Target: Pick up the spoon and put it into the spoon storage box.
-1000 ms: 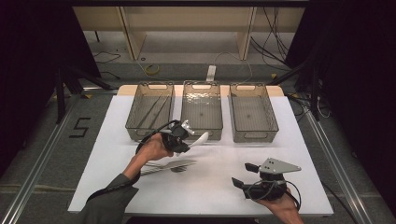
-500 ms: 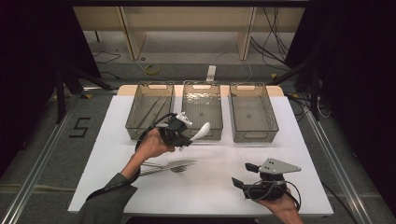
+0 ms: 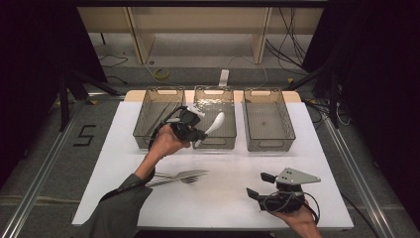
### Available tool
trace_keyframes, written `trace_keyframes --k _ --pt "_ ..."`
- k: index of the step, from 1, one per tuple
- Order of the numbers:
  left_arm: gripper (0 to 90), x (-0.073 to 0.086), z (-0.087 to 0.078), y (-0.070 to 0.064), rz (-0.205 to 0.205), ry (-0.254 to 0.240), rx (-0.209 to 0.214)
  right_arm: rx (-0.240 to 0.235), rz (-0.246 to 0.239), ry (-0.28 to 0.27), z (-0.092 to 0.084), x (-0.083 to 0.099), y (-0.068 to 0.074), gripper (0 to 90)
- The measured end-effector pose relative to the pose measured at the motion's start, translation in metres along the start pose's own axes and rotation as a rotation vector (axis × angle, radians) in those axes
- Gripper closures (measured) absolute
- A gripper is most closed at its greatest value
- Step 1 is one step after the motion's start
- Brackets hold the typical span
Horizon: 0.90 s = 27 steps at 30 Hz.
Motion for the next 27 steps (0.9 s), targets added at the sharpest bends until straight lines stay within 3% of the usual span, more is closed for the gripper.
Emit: trace_keyframes --k 7,9,16,20,23,27 --pt "85.6 -0.011 0.000 0.014 -0.061 -0.037 -0.036 -0.001 -0.002 0.004 0.000 0.000 0.000 27.0" --pt "85.6 -0.013 0.003 0.017 -0.063 -0.023 -0.044 -0.001 0.000 0.007 0.000 0.000 0.000 27.0" --pt "85.5 -0.017 0.014 0.030 -0.125 -0.033 -0.064 -0.002 -0.001 0.005 0.000 0.001 0.000 27.0" --pt "85.5 -0.019 0.019 0.032 -0.125 -0.018 -0.075 -0.004 -0.001 0.006 0.001 0.001 0.000 27.0" --pt "85.5 -0.021 0.022 0.036 -0.159 -0.045 -0.075 -0.004 -0.001 0.005 0.000 0.001 0.000 27.0" --pt "85.5 -0.020 0.026 0.039 -0.161 -0.040 -0.102 -0.005 0.000 0.003 0.000 0.000 0.000 27.0"
Point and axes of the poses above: each handheld gripper's, and its own axes: z roughly forward along the jaws, x roughly out of its underside, y roughly to its left, the point moved 4 cm from there along z, roughly forward along the jaws, and after that the axes turned 5 degrees about -x, right-handed, at the moved point
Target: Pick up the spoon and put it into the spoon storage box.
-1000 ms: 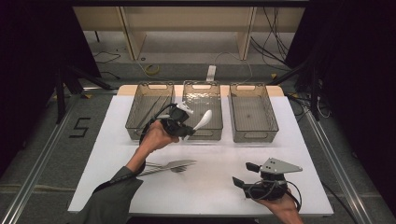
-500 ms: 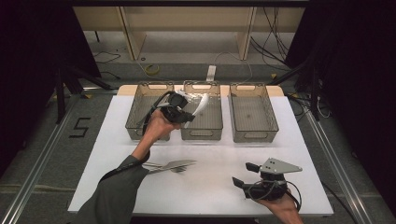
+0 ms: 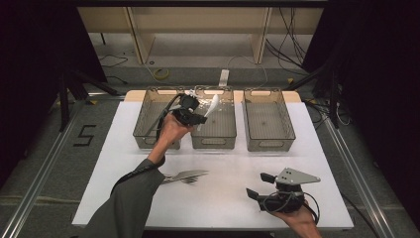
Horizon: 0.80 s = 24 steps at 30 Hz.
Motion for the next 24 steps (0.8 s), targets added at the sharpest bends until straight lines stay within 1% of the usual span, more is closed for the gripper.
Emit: trace_keyframes --k 4,6,7,10,12,15,17,18,19,20,22,24 --pt "85.5 0.002 0.005 0.004 -0.011 0.015 -0.014 -0.001 -0.001 0.002 0.000 0.000 0.000 26.9" --pt "85.5 0.002 0.007 0.005 -0.029 0.008 -0.014 -0.003 0.000 0.001 0.000 0.000 0.000 26.9" --pt "85.5 0.002 0.007 0.005 -0.032 0.004 -0.014 -0.003 0.001 0.000 0.000 0.000 0.000 26.9" --pt "85.4 0.004 0.011 0.004 -0.024 0.018 -0.021 -0.002 0.002 0.000 0.000 0.000 0.000 27.0" --pt "85.4 0.005 0.013 0.005 -0.035 0.023 -0.018 -0.004 0.004 0.001 0.001 0.000 0.000 26.9" --pt "85.3 0.006 0.016 0.004 -0.037 0.032 -0.021 -0.005 0.000 0.004 0.000 0.000 0.000 26.9" --pt "85.3 0.006 0.018 0.003 -0.033 0.033 -0.022 -0.003 0.002 0.003 0.000 0.000 0.000 27.0" --pt "85.3 0.007 0.019 0.003 -0.021 0.038 -0.031 -0.004 0.004 0.001 0.000 0.000 0.000 27.0" --pt "85.2 0.007 0.020 0.003 -0.018 0.047 -0.038 -0.005 0.003 0.000 0.000 0.000 0.000 27.0" --pt "85.2 0.008 0.021 0.004 -0.019 0.055 -0.036 -0.007 0.002 0.004 0.000 0.000 0.000 27.0" --pt "85.2 0.008 0.023 0.005 -0.028 0.050 -0.038 -0.007 0.002 0.005 0.000 0.000 0.000 26.9" --pt "85.0 0.009 0.024 0.005 -0.023 0.046 -0.041 -0.006 0.001 0.003 0.000 0.000 0.000 27.0"
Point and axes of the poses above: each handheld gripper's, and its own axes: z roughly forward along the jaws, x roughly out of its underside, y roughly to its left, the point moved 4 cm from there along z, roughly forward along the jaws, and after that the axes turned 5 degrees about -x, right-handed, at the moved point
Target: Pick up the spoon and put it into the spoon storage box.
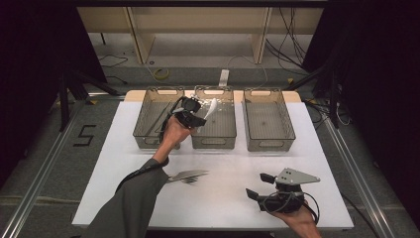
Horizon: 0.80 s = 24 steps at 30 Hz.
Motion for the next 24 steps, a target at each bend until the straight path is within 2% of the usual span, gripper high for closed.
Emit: trace_keyframes --k 4,6,7,9,12,15,17,20,24 --pt "83.4 0.000 0.002 0.000 0.006 -0.012 -0.028 -0.002 0.002 0.003 0.000 0.000 0.000 26.9" --pt "77.0 -0.002 0.001 0.000 -0.005 -0.028 -0.030 -0.001 -0.003 0.005 0.000 0.000 0.000 27.0" --pt "73.4 -0.002 -0.001 0.000 -0.002 -0.032 -0.023 -0.003 -0.001 0.003 0.000 0.000 0.000 27.0" --pt "70.8 -0.004 -0.006 0.000 0.014 -0.042 -0.042 -0.001 0.000 0.000 0.000 0.000 0.000 27.0" --pt "60.0 -0.008 -0.017 0.004 -0.014 -0.057 -0.022 0.000 0.002 0.002 -0.001 0.000 0.000 26.9" --pt "46.9 -0.007 -0.027 0.004 -0.022 -0.059 0.048 0.000 0.000 0.002 -0.001 0.000 0.000 27.0" --pt "40.9 -0.004 -0.034 0.004 -0.006 -0.053 0.040 0.001 -0.001 0.002 -0.001 0.000 0.000 26.9" --pt "35.6 0.001 -0.043 0.006 -0.022 -0.053 0.054 0.003 0.000 0.002 -0.001 0.000 0.000 27.0" --pt "29.7 0.017 -0.059 0.008 -0.001 -0.043 0.057 0.004 -0.001 0.000 -0.001 0.000 0.000 27.0"
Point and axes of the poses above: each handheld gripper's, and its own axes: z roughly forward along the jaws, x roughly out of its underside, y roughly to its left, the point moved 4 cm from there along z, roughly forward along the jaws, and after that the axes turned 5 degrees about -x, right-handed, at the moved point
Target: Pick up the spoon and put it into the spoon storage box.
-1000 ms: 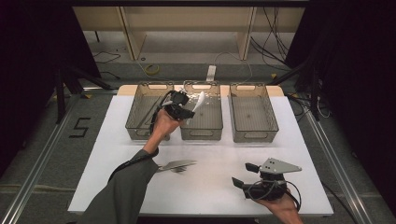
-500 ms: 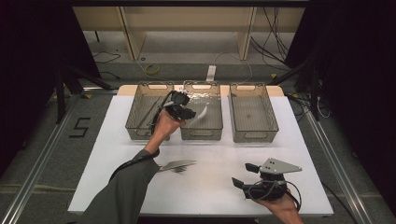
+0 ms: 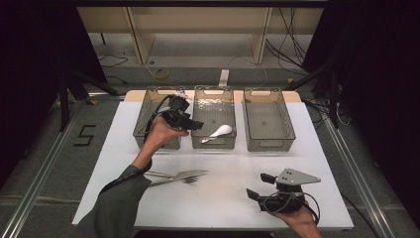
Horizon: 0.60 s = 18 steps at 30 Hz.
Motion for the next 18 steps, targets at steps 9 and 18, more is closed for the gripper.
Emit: trace_keyframes --k 9,18 --pt "22.9 0.048 -0.029 0.003 0.042 0.016 0.015 0.002 0.002 0.004 -0.001 0.000 0.000 26.9" --pt "21.9 0.072 -0.039 0.004 0.090 0.108 -0.025 0.005 -0.004 0.011 0.000 0.000 0.001 26.9"
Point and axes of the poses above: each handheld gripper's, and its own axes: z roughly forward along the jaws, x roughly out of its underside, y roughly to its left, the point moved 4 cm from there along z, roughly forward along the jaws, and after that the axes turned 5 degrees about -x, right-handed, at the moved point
